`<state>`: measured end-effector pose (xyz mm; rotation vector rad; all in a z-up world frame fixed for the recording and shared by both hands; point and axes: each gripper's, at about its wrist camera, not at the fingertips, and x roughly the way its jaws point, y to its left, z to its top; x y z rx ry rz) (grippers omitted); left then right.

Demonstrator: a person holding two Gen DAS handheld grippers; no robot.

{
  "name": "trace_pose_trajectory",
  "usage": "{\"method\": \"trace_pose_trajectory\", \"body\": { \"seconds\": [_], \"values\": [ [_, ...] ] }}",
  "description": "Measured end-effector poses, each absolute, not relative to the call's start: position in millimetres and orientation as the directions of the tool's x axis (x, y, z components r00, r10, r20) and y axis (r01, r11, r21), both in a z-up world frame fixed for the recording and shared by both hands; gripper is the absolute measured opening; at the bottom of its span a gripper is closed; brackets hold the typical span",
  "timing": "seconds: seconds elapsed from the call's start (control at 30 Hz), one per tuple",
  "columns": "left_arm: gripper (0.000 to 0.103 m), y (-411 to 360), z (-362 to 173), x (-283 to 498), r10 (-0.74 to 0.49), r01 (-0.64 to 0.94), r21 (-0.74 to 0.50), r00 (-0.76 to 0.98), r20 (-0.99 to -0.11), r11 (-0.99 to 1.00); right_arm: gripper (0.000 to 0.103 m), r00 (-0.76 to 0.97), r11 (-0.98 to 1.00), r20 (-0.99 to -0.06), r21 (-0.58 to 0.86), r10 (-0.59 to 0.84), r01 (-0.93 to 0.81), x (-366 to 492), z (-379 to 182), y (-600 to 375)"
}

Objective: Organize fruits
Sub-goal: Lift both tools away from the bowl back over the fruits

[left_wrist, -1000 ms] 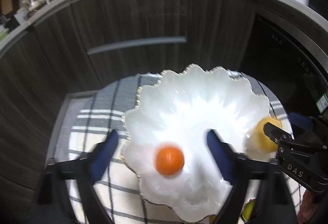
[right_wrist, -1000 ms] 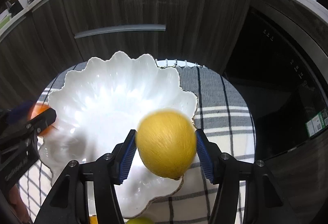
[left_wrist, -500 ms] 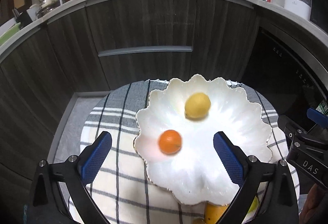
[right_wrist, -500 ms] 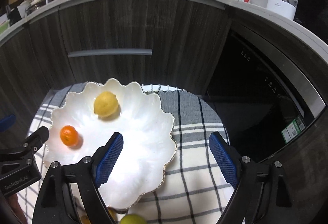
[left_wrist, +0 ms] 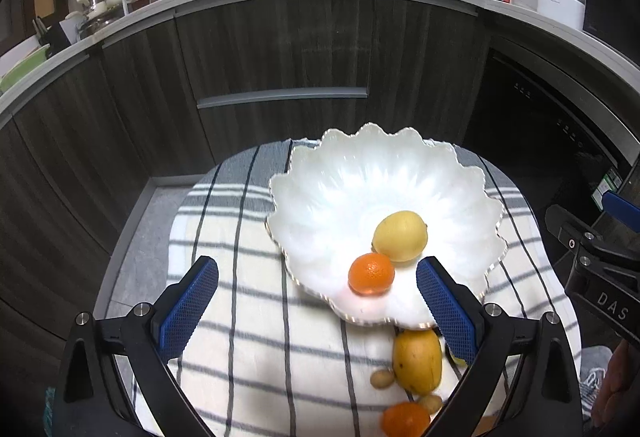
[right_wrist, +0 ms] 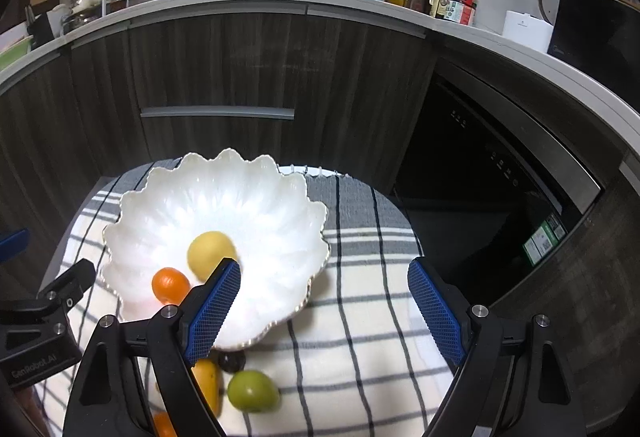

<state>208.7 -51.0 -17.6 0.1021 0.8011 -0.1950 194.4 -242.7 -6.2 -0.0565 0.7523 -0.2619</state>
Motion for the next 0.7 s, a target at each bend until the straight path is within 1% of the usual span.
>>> {"method": "trace_pose_trajectory", "body": {
  "seconds": [0.47, 0.7],
  "values": [
    [0.101, -51.4, -21.7, 148.3, -0.163, 0.241, 0.015, 0.698, -0.698, 0.97, 0.086, 0.696, 0.965, -0.672, -0.13, -0.254, 0.227, 137.6, -10.9, -244.1],
    [0.101, -55.7, -31.8, 127.3, -0.172, 0.257, 0.015, 0.688, -0.705, 0.966, 0.086, 0.668, 0.968, -0.705, -0.114, -0.238, 0.225, 115.0, -25.6, -246.5]
  ]
}}
